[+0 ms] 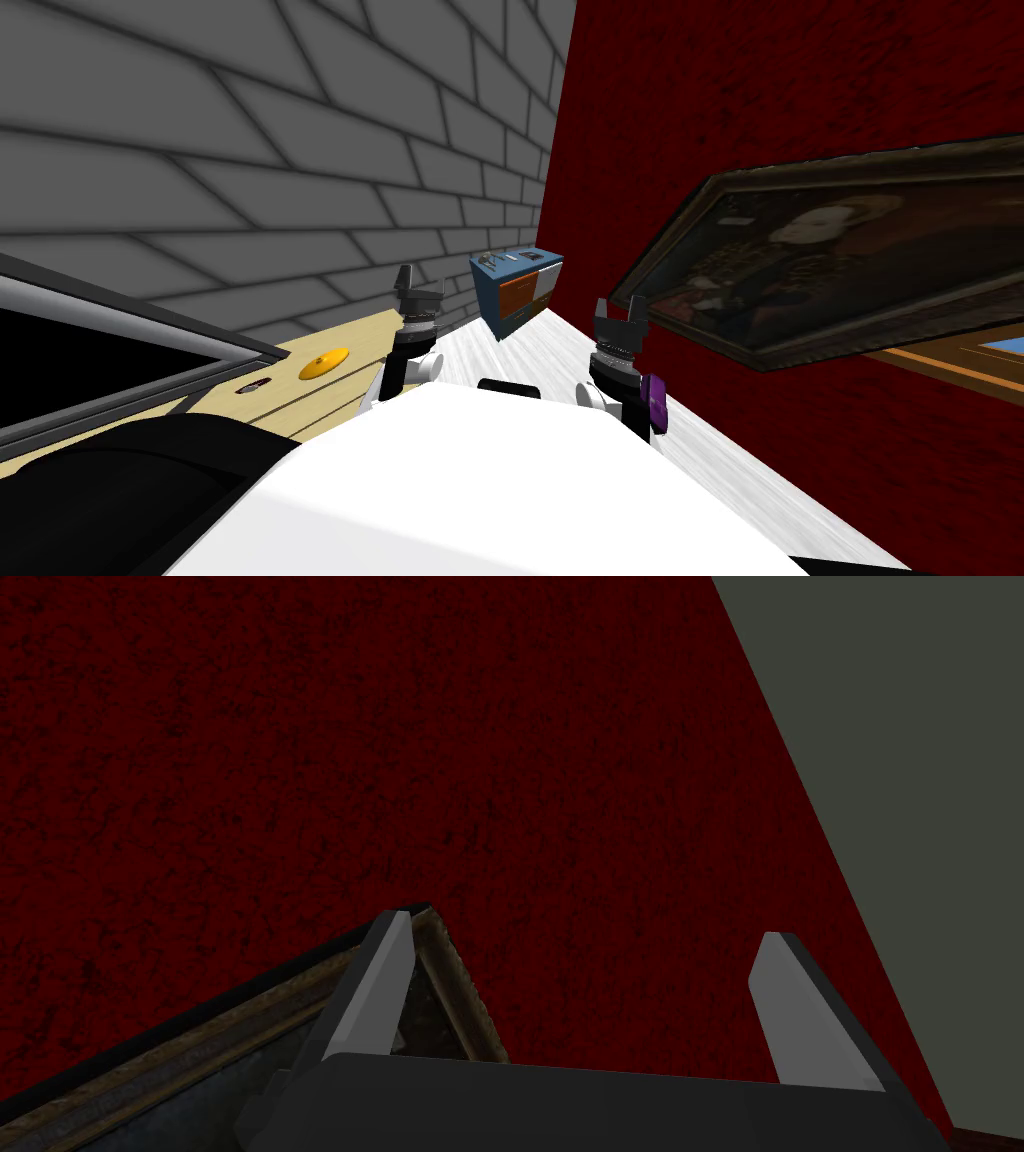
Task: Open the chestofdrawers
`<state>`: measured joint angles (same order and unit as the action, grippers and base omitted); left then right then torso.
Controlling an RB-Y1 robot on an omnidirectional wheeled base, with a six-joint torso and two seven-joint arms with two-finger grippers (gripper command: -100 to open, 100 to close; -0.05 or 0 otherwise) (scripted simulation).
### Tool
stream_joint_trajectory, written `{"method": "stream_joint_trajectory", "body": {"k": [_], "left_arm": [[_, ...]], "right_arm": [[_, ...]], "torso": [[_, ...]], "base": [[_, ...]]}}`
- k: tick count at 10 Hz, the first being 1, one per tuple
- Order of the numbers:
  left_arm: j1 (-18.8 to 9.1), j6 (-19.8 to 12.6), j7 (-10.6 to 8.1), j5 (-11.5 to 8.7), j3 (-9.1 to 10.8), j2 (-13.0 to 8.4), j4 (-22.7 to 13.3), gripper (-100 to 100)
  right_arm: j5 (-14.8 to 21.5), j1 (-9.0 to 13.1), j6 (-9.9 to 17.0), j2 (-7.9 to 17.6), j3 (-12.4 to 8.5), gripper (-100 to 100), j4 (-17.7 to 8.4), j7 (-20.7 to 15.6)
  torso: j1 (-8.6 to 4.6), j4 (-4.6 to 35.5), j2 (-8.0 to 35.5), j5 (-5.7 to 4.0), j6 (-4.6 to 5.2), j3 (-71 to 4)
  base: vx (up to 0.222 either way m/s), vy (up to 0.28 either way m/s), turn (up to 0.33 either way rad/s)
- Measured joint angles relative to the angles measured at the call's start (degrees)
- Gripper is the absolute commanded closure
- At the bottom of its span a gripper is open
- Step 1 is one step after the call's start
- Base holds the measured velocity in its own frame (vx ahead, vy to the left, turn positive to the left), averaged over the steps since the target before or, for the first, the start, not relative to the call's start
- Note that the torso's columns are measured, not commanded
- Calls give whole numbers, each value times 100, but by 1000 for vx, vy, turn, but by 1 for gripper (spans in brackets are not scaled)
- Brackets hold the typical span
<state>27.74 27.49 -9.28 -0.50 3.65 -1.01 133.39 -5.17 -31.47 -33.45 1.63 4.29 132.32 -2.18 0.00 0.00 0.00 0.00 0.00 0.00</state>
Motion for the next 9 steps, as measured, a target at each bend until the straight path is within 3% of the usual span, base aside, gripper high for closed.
{"method": "stream_joint_trajectory", "body": {"k": [2,9], "left_arm": [[0,0,0,0,0,0,0,0],[0,1,0,0,0,0,2,0]], "right_arm": [[0,0,0,0,0,0,0,0],[0,0,-1,0,0,0,2,0]], "torso": [[0,600,597,0,0,-1200],[0,3537,3539,0,0,-7073]], "base": [[0,0,0],[0,0,0]]}}
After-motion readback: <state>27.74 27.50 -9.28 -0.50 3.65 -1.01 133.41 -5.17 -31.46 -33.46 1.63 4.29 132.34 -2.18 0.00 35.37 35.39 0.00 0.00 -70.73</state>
